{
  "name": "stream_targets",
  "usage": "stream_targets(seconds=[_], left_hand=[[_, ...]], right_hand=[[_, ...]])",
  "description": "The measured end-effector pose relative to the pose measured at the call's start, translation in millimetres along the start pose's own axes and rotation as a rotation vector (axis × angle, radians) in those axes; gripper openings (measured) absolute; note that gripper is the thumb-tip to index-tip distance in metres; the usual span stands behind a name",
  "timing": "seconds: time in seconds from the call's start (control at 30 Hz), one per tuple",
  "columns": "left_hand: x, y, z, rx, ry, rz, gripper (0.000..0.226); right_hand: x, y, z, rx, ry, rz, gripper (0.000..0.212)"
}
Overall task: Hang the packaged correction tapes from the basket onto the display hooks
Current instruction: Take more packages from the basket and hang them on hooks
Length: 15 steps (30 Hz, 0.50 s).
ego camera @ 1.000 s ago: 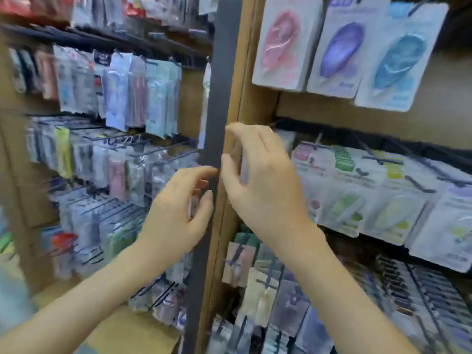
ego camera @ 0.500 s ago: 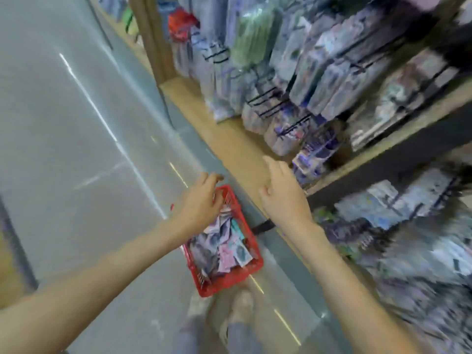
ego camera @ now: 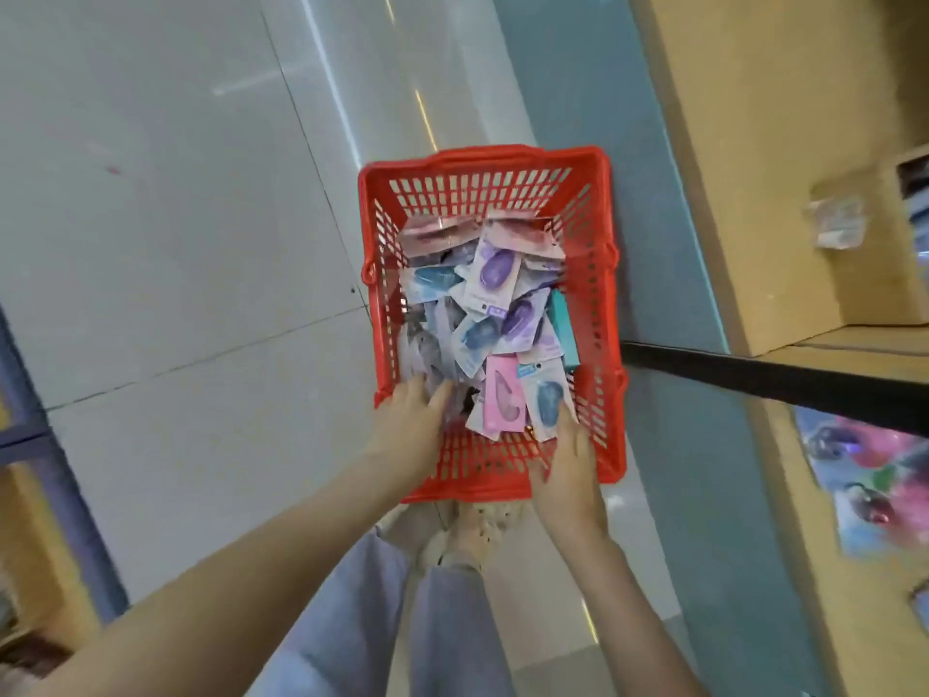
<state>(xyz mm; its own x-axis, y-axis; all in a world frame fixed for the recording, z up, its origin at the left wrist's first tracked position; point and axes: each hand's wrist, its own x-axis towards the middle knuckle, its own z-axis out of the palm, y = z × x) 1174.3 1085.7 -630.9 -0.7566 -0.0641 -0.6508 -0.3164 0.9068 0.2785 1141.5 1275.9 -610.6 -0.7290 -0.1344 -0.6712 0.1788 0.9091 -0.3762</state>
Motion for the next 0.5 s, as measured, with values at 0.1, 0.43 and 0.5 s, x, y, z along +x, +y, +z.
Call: stream_targets(seconds=[0.1, 0.43, 0.5], left_hand=[[23, -7, 46, 0.077, 0.012, -0.063, 0.072], [43, 0, 62, -0.039, 0.069, -0.232, 0.067], [40, -2, 63, 0.031, 0.124, -0.176, 0.070]], right_hand=[[45, 34, 34, -0.007, -0.024, 0.045, 0.080], [130, 75, 64, -0.098, -0.074, 0.121, 0.100], [130, 69, 63, -0.152, -0.012, 0.139, 0.097]])
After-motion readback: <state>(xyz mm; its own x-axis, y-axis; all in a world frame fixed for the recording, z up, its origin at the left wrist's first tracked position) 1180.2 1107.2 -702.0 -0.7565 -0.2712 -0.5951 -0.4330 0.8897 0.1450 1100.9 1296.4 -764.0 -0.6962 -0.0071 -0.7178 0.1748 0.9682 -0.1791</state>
